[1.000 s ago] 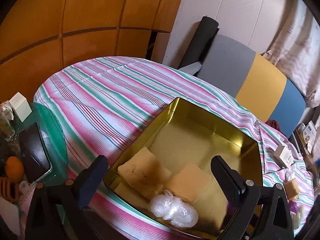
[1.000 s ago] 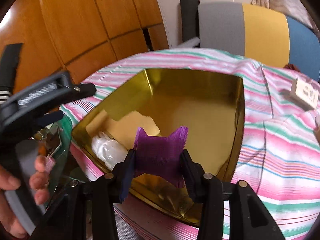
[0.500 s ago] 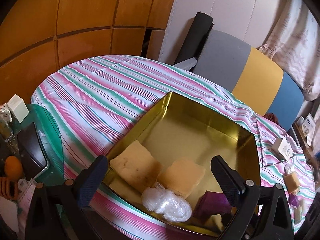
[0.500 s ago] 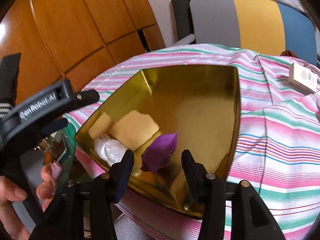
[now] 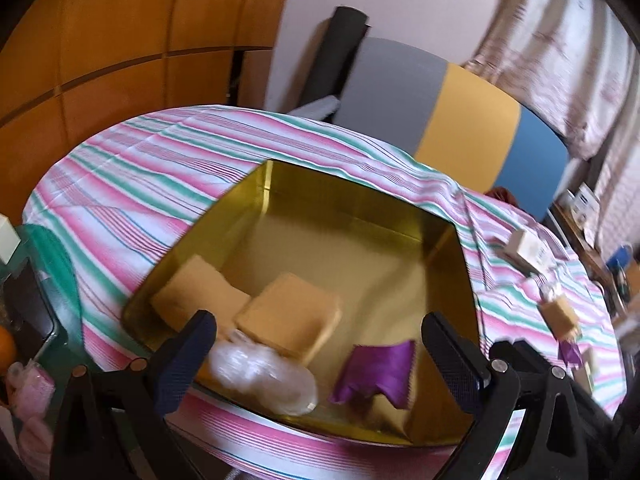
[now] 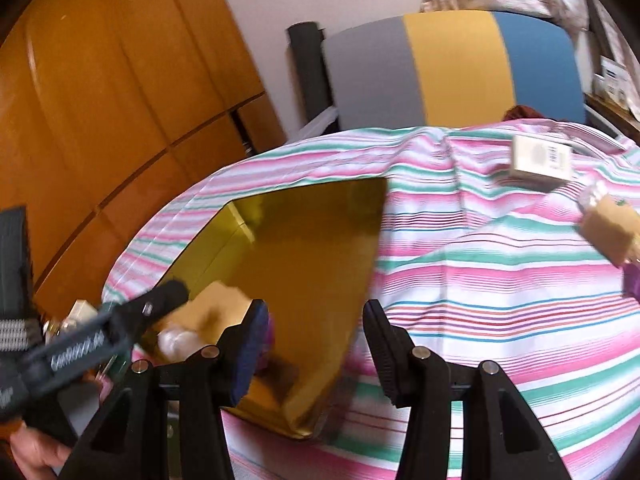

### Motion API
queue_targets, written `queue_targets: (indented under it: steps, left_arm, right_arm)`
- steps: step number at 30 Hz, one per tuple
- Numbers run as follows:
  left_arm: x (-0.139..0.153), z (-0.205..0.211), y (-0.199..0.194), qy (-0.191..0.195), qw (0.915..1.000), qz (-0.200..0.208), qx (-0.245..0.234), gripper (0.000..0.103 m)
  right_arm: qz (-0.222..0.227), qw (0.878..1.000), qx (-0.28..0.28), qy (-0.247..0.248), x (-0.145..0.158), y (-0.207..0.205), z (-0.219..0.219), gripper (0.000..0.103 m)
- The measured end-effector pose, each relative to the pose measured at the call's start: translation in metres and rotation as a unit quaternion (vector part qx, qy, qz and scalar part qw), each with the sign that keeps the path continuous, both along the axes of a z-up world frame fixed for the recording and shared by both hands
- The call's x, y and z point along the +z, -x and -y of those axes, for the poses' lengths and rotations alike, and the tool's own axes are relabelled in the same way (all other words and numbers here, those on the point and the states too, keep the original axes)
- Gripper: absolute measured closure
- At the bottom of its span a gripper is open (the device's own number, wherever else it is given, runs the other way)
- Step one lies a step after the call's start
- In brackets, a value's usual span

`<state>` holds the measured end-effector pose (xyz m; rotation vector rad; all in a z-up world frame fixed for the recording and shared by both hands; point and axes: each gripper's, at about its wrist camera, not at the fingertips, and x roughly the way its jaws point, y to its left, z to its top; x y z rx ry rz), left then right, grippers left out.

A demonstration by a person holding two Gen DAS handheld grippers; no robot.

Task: Organize objects
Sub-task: 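Return the right tool to the items and grasp the green tea box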

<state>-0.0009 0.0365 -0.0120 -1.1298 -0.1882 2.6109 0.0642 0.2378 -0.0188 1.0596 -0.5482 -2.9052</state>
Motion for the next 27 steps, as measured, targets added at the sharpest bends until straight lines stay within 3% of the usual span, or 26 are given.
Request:
queue_targets:
  steps: [8,17,27]
  left_arm:
    - [-0.002,-0.032,-0.023,0.002,0.9981,-0.001,-0.062,0.000]
    - [-0.005,-0.062,-0.045,0.003,0.9920,0.002,-0.126,0.000]
    - [-0.008,-0.074,-0.063,0.008,0.9885,0.001,-0.151,0.000]
  right_arm:
    - [0.006,0.998,-0.064,0.001,-0.007,-0.018,-0.047,0.053]
    - [0.050,0.991,-0.124,-0.021,-0.038,-0.053,-0.104,0.053]
    - [0.060,0.966,-0.243,-0.060,-0.032,-0.070,-0.217,0.052]
